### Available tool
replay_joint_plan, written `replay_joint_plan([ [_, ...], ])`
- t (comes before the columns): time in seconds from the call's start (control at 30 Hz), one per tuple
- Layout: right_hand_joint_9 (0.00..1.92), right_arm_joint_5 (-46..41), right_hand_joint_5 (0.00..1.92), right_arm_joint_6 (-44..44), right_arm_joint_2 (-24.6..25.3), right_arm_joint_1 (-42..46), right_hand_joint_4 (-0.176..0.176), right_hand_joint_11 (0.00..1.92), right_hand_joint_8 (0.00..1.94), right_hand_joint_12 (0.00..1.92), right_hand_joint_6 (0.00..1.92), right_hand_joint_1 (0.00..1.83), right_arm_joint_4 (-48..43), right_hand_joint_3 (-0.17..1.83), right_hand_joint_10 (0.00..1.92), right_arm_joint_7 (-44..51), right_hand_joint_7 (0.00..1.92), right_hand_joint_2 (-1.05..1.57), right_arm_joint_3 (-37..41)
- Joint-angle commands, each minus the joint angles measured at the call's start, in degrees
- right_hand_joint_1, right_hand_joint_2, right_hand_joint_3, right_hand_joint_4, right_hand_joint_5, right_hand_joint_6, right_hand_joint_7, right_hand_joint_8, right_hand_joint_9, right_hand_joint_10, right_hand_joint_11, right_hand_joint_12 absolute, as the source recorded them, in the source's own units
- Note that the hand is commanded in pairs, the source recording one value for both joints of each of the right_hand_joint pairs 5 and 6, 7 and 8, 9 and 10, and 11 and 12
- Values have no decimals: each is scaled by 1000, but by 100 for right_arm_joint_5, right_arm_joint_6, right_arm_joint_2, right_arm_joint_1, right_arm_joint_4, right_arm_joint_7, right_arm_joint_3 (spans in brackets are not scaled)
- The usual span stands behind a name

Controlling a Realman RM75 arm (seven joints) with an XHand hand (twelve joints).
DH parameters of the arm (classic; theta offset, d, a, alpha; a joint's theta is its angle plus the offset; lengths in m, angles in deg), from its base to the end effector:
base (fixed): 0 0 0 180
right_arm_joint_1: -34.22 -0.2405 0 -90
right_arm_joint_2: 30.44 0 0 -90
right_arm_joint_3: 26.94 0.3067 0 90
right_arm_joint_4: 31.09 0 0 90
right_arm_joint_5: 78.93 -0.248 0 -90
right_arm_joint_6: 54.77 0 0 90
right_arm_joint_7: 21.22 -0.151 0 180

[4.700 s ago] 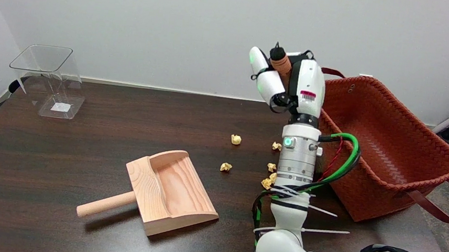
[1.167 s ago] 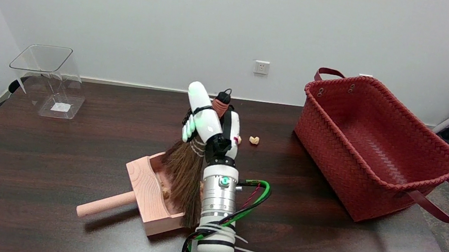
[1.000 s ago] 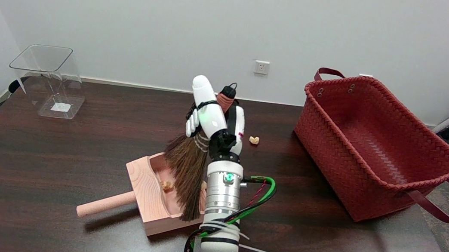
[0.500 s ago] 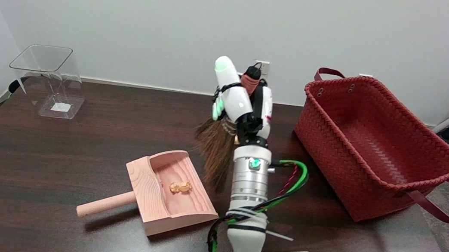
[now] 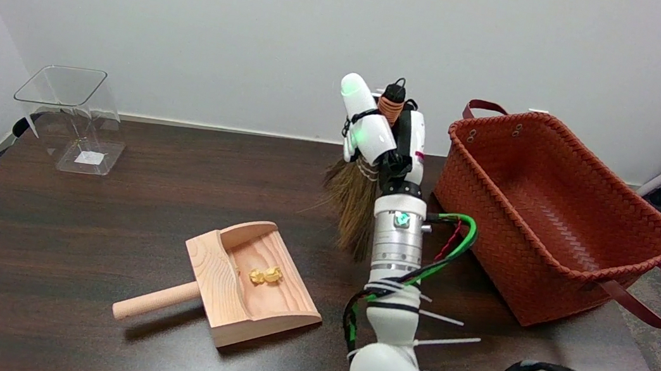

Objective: Sweep the paper balls into the dustpan.

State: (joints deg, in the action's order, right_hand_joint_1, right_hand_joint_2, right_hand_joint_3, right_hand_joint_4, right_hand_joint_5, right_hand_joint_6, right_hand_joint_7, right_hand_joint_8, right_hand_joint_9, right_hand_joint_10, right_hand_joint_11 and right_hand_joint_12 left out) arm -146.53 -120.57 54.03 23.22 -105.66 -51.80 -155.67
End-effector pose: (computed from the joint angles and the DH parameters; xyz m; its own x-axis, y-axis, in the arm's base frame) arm -0.2782 -0.3837 0.1773 -0.0876 0.3240 0.9420 -0.8998 -0.4315 0.0647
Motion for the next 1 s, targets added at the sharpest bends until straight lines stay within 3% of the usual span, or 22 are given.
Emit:
replay_joint_plan([
  [0.03,1920,31,1920,345,-430,-1097,0,1920,1920,1920,1920,665,1913,-175,1920,-1460,1920,1571,249],
  [0.47,1920,136,1920,767,-839,-1659,0,1920,1920,1920,1920,647,2774,-175,1920,-1738,1920,1571,249],
  [0.73,1920,804,1920,946,-989,-2050,0,1920,1920,1920,1920,631,3196,-175,1920,-1989,1920,1571,249],
  [1.0,1920,1610,1920,1029,-832,-2410,0,1920,1920,1920,1920,607,4094,-175,1920,-2393,1920,1571,217],
])
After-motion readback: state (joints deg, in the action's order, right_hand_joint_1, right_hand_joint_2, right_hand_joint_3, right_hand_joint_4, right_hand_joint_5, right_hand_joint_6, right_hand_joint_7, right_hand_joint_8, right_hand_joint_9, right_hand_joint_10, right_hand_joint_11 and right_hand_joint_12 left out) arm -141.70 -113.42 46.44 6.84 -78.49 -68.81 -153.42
